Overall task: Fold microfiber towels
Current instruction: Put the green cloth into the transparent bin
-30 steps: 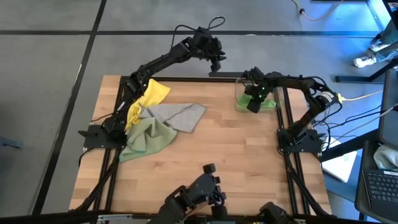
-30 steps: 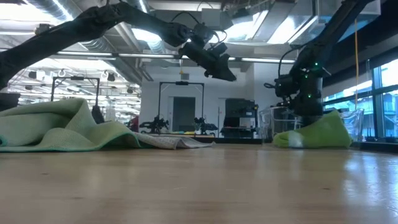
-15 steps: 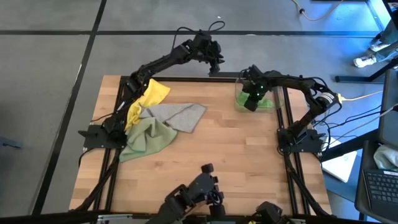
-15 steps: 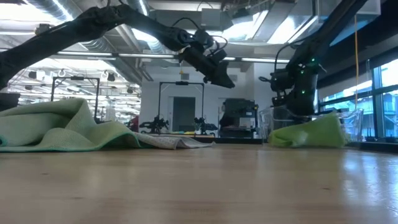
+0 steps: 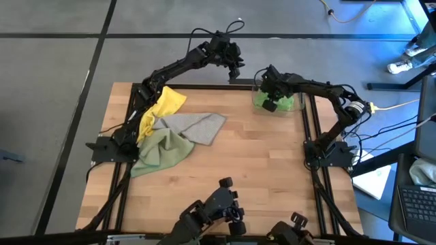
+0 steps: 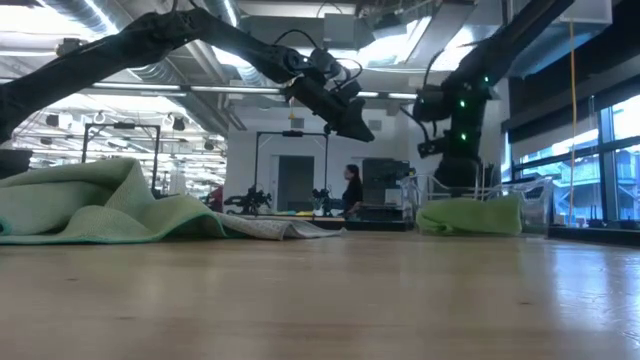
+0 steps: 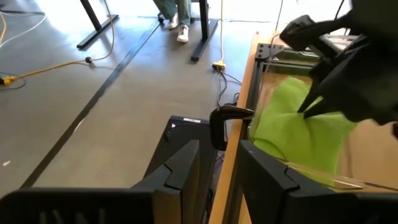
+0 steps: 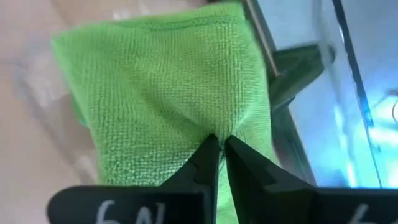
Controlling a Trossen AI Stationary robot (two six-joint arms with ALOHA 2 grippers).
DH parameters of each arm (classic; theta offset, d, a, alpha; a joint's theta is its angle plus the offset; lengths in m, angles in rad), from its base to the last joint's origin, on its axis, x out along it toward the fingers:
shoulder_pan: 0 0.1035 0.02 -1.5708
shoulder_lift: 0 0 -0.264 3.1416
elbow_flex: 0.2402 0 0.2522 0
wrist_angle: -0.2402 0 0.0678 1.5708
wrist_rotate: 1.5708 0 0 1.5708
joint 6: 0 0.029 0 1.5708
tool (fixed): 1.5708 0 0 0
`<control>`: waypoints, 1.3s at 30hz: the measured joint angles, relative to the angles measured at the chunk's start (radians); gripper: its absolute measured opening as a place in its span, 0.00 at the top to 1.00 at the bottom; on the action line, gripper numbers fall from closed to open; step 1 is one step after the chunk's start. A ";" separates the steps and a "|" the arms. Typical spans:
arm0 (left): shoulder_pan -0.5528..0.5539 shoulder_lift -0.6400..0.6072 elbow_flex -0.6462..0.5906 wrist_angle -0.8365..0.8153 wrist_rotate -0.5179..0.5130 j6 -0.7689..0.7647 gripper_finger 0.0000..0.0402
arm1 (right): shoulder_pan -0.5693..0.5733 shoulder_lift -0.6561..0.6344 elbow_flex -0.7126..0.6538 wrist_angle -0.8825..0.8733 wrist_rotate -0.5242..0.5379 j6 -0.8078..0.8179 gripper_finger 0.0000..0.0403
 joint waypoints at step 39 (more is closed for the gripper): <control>-0.011 0.000 0.000 -0.036 0.010 -0.018 0.74 | 0.016 -0.080 -0.111 0.041 -0.265 0.054 0.65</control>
